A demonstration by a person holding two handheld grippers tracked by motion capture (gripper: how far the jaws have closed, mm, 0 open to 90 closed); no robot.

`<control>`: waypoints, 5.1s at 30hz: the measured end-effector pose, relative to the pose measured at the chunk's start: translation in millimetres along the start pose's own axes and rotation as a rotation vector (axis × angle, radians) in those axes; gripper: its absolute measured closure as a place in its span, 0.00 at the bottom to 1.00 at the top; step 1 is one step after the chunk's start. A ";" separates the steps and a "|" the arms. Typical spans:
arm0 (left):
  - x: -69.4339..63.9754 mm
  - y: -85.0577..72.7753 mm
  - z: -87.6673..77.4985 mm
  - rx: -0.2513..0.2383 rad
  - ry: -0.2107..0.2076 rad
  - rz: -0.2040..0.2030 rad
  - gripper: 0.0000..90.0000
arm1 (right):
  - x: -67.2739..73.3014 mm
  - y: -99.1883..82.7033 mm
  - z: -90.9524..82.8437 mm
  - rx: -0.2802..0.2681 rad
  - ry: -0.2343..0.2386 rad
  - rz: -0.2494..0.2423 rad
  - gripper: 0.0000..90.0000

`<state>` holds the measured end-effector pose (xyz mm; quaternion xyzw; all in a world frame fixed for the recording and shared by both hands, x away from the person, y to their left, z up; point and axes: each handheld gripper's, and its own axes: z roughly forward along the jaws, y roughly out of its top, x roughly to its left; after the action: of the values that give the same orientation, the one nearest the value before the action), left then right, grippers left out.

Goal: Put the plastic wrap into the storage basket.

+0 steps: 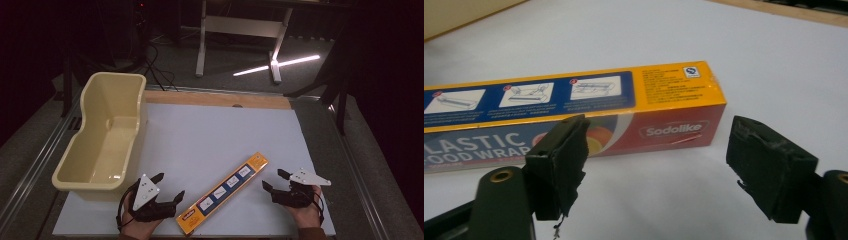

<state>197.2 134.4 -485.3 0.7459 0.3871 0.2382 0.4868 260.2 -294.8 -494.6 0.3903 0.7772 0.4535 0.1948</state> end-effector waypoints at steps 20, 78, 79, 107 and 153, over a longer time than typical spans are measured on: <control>8.7 0.4 4.6 -0.011 0.018 -0.037 0.23 | 21.6 -0.7 12.9 0.079 0.216 -0.159 0.99; 9.6 2.5 -5.2 -0.067 0.054 -0.015 0.23 | 144.3 26.7 103.0 0.227 0.407 -0.459 1.00; 9.8 2.5 -5.0 -0.064 0.053 -0.018 0.23 | 140.0 30.6 110.0 0.230 0.381 -0.432 1.00; 9.0 2.0 -3.6 -0.058 0.044 -0.016 0.23 | 92.0 73.4 148.9 0.276 0.308 -0.390 0.82; 6.0 0.9 -1.4 -0.044 0.041 -0.011 0.23 | 59.5 112.4 170.4 0.625 0.315 -0.495 0.35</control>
<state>200.0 139.7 -484.0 0.7279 0.3959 0.2593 0.4962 383.6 -122.0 -482.5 0.1580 0.9678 0.1899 0.0493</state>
